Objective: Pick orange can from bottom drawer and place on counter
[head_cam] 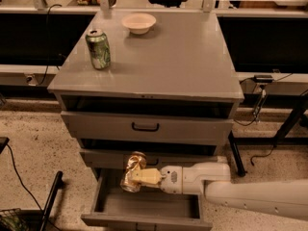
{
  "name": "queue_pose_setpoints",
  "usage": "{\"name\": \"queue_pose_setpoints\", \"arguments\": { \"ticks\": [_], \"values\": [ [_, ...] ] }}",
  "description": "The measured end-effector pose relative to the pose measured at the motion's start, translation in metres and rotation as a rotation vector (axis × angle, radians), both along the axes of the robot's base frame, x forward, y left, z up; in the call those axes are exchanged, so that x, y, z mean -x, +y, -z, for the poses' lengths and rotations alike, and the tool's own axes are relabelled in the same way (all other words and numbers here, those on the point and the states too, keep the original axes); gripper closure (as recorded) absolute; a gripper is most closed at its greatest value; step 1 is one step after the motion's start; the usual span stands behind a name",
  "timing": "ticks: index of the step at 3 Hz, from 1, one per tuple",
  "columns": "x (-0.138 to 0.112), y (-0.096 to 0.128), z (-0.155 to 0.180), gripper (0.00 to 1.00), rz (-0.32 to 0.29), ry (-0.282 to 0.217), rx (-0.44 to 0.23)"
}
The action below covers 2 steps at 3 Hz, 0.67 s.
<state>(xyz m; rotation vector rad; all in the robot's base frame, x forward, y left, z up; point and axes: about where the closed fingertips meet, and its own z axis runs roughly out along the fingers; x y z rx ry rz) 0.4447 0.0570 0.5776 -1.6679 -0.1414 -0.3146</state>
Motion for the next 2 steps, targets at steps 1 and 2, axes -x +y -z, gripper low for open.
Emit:
{"name": "queue_pose_setpoints", "arguments": {
  "ticks": [1,2],
  "values": [
    [0.014,-0.008,-0.069,1.0,-0.025,-0.062,-0.016],
    [0.019,-0.02,-0.136,1.0,-0.031,-0.081,0.042]
  ]
}}
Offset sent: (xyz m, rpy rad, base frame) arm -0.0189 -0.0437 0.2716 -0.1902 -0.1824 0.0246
